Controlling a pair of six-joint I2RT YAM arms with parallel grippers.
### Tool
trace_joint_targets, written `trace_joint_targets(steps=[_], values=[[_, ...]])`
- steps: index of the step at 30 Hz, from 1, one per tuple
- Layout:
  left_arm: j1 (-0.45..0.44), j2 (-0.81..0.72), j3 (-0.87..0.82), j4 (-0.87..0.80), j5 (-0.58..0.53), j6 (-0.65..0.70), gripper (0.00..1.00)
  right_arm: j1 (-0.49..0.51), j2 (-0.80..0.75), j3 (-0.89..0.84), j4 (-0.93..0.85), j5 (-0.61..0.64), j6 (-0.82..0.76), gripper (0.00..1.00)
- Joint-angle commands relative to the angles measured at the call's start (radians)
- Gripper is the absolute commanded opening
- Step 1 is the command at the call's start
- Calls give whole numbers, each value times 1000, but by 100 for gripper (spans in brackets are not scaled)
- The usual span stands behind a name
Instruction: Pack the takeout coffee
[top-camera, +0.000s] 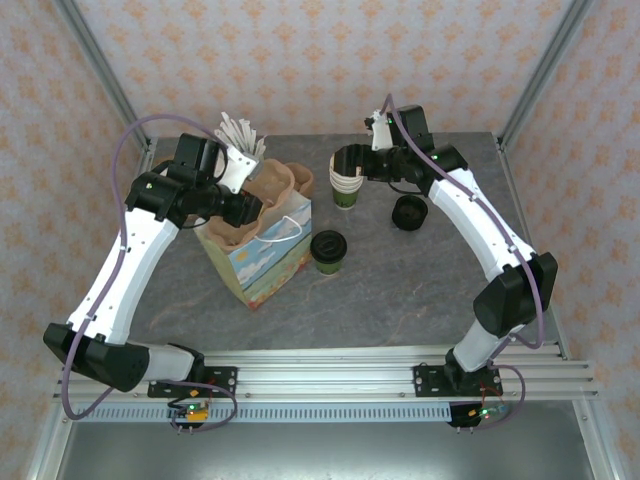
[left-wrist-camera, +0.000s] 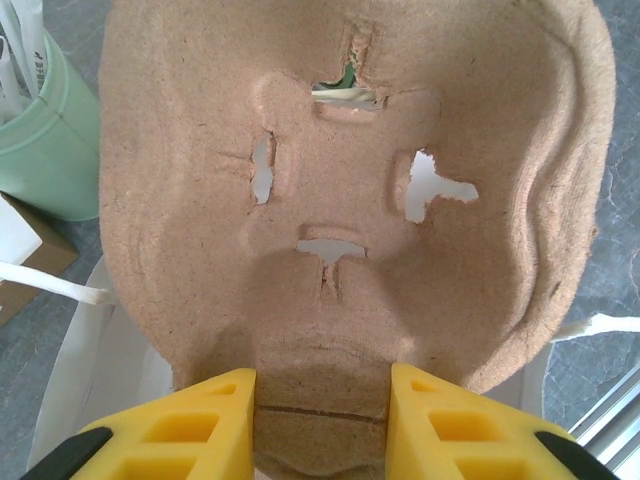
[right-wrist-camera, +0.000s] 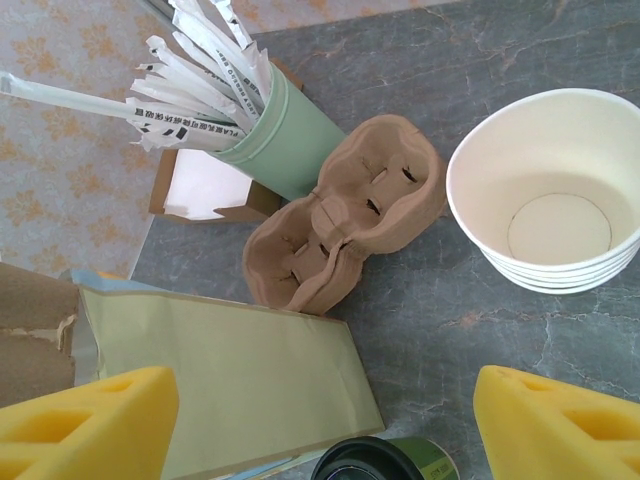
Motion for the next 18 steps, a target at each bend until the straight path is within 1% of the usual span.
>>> trace_joint_targets(steps=[1, 8, 12, 18], values=[[-8, -37, -8, 21, -20, 6, 32, 2, -26, -13, 28, -11, 1, 78], [-8, -37, 13, 26, -11, -14, 32, 3, -25, -21, 32, -14, 3, 78], [-8, -47, -1, 32, -25, -13, 32, 2, -26, -26, 32, -11, -1, 78], [-10, -43, 26, 48, 0, -47, 32, 2, -19, -27, 35, -19, 5, 78]])
